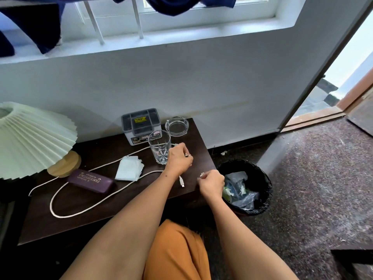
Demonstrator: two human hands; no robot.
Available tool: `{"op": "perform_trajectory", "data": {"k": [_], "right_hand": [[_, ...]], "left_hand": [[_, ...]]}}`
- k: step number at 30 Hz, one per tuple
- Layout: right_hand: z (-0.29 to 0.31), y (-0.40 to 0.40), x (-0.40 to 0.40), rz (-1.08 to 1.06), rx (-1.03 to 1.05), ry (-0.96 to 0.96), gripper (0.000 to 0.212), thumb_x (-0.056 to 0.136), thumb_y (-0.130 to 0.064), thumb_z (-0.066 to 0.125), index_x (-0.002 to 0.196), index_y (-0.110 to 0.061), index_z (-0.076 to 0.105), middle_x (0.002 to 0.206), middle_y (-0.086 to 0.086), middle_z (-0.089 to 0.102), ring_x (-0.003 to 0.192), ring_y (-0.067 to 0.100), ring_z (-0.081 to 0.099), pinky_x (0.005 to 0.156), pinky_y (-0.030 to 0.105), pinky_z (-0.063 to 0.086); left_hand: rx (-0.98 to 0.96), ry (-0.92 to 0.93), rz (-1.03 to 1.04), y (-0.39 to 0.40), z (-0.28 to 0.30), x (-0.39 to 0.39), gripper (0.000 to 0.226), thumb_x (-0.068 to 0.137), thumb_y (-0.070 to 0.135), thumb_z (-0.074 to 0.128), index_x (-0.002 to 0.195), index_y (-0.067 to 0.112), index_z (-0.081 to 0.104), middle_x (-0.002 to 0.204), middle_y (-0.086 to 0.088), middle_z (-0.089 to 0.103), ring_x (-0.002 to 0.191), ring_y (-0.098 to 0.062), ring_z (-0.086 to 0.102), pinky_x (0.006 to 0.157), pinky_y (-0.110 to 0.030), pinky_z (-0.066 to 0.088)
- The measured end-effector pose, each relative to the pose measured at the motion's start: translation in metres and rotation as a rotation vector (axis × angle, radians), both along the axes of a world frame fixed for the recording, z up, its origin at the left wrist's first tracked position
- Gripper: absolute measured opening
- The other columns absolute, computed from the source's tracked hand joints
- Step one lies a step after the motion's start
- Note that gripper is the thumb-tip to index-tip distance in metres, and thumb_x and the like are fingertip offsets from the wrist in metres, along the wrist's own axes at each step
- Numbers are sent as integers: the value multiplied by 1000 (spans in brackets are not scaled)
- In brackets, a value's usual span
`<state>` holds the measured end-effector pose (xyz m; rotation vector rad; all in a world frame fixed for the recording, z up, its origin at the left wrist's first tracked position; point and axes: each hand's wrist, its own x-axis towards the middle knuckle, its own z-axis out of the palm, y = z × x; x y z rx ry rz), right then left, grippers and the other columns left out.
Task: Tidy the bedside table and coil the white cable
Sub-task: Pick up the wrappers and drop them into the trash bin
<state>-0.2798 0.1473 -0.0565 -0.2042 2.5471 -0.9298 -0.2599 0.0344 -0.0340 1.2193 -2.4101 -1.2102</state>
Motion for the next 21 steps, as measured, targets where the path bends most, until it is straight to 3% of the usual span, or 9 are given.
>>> {"op": "perform_trajectory", "data": {"k": [2, 6, 8, 10, 15, 18, 21], "right_hand": [[6, 5, -1, -123, -117, -48, 10, 80, -16, 67, 88, -11, 72, 99, 9, 71, 101, 28, 63, 85, 29, 47], [13, 12, -6, -260, -319, -125, 25, 78, -16, 69, 102, -18, 63, 96, 5, 69, 98, 23, 58, 89, 33, 47], [5, 13, -11, -278, -400, -165, 21, 74, -17, 70, 94, -22, 71, 90, 5, 73, 95, 24, 65, 91, 41, 52], [2, 18, -15, -280, -449, -186, 10, 75, -16, 70, 83, -19, 75, 80, 5, 75, 86, 24, 70, 87, 42, 55], [4, 35, -24, -288, -471, -150, 17, 83, -16, 62, 92, -15, 77, 85, 7, 76, 91, 22, 70, 92, 40, 53], [-1, 47, -31, -320, -440, -101, 17, 82, -16, 63, 93, -14, 76, 88, 8, 76, 94, 24, 69, 94, 41, 52], [2, 63, -39, -368, -373, 34, 11, 82, -13, 63, 89, -14, 72, 87, 7, 73, 90, 24, 65, 85, 30, 49]], "left_hand": [[80, 23, 55, 8, 5, 0, 20, 72, 5, 58, 62, 19, 48, 79, -9, 68, 78, -24, 70, 66, -30, 55], [189, -21, 57, 30, 13, -3, 15, 72, 13, 60, 58, 20, 61, 69, -1, 65, 76, -15, 60, 66, -20, 41], [235, -13, 35, 39, 13, -6, 14, 74, 13, 60, 71, 18, 72, 74, -6, 68, 79, -18, 61, 69, -20, 43], [244, 3, 26, 49, 16, -9, 17, 78, 11, 63, 89, 13, 76, 92, -10, 74, 93, -20, 65, 73, -19, 43], [222, 30, 8, 70, 16, -19, 22, 81, 5, 61, 95, 11, 76, 98, -10, 74, 96, -18, 67, 68, -17, 41], [208, 28, -1, 83, 12, -27, 21, 79, 3, 60, 91, 10, 76, 92, -9, 73, 87, -16, 66, 68, -18, 43], [202, 47, -26, 95, 6, -38, 18, 72, 0, 64, 78, 15, 74, 79, -6, 69, 76, -16, 65, 66, -21, 52]]}}
